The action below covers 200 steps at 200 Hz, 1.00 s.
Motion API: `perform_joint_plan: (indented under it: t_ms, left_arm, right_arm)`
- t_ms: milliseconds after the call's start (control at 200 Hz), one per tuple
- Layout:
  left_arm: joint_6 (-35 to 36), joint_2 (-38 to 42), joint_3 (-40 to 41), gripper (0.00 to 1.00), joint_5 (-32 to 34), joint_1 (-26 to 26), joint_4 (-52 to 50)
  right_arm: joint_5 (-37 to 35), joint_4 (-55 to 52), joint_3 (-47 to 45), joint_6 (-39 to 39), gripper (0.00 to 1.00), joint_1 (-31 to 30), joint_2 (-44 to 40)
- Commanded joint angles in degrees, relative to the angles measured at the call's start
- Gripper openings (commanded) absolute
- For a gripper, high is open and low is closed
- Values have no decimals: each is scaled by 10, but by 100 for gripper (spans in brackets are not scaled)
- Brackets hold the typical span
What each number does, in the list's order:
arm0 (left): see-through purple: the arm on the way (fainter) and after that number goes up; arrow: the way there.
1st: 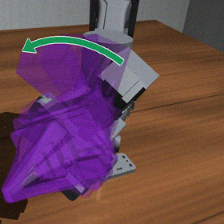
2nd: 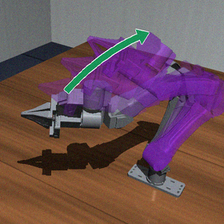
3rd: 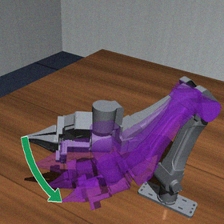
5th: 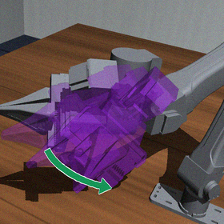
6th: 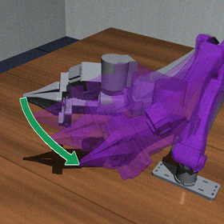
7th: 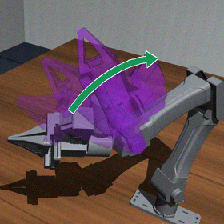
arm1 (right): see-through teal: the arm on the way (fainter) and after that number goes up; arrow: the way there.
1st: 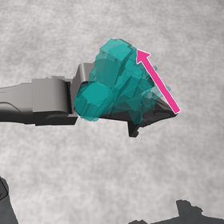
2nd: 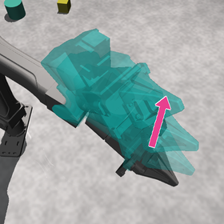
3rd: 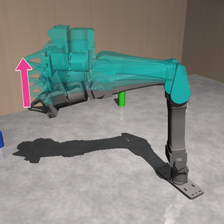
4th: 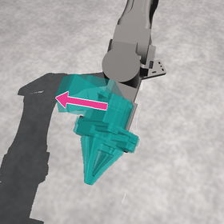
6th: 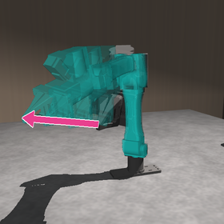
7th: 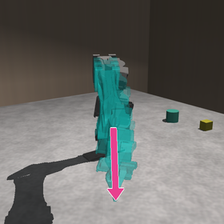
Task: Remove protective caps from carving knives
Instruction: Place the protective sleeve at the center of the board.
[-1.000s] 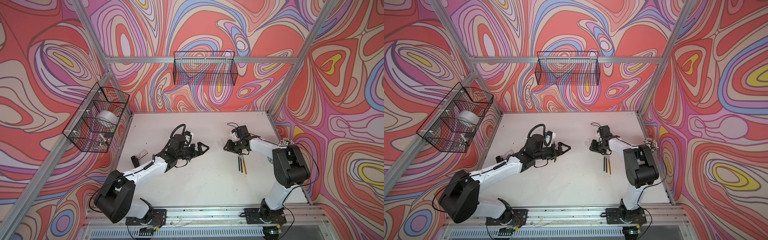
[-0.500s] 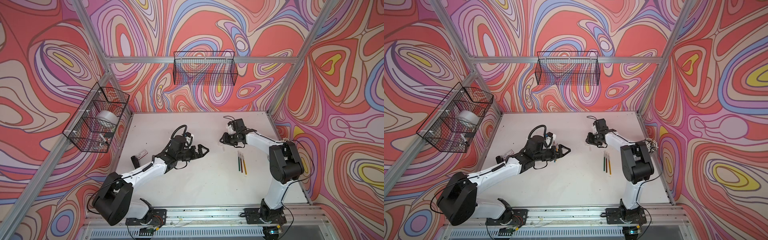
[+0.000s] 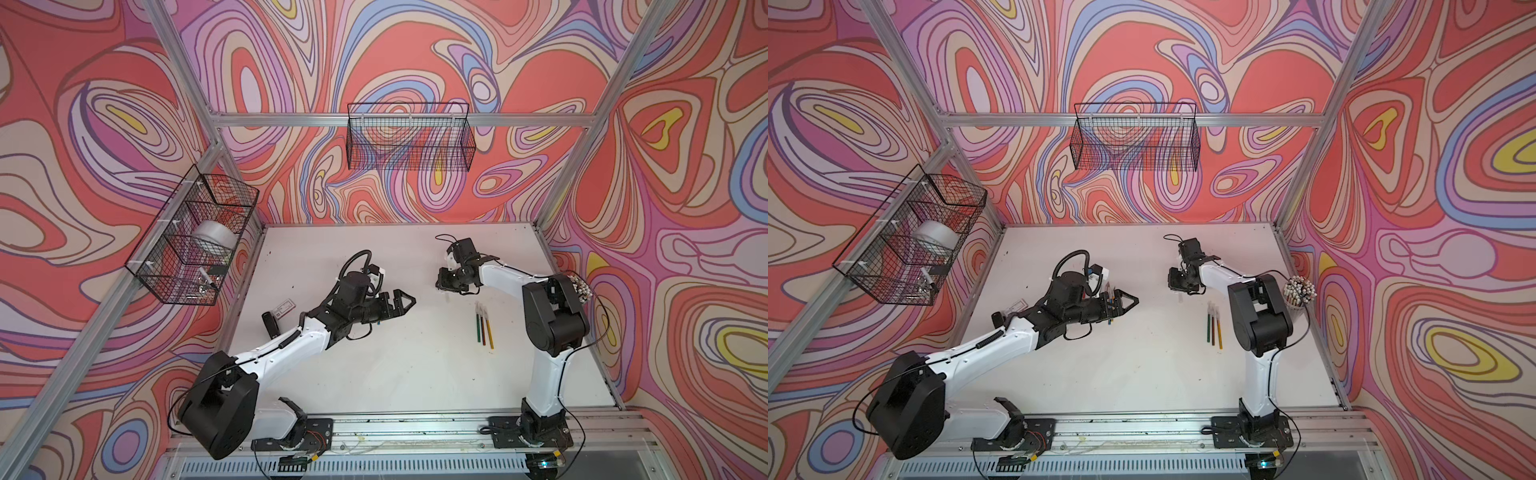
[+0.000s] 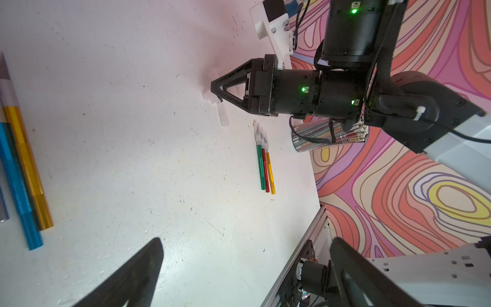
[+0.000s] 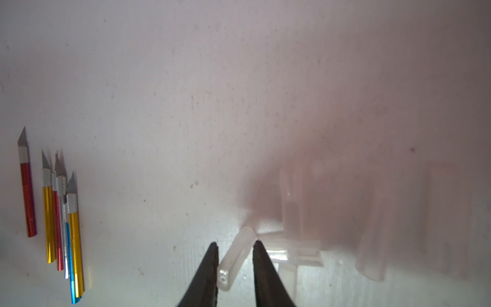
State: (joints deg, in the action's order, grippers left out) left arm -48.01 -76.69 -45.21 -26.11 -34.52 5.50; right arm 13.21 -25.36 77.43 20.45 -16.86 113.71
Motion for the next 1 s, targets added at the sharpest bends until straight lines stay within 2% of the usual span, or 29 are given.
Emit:
perform_joint_plan:
  t_ms: [0, 255, 346, 501, 696, 996]
  left_arm:
    - [2, 3, 2, 100, 7, -1, -7]
    - [-5, -3, 8, 100, 2, -1, 5]
    - [-5, -2, 9, 100, 2, -1, 6]
    - [-4, -2, 10, 100, 2, -1, 6]
    - [-3, 3, 14, 100, 2, -2, 3]
    - [0, 4, 13, 100, 1, -4, 2]
  right_arm:
    - [-17, -7, 14, -7, 21, -3, 11]
    - [10, 15, 1, 4, 9, -3, 7]
    - [21, 32, -8, 12, 8, -2, 7]
    - [27, 35, 0, 14, 11, -2, 24]
    - [-9, 22, 7, 10, 18, 0, 21]
    - [-65, -20, -22, -21, 25, 2, -51]
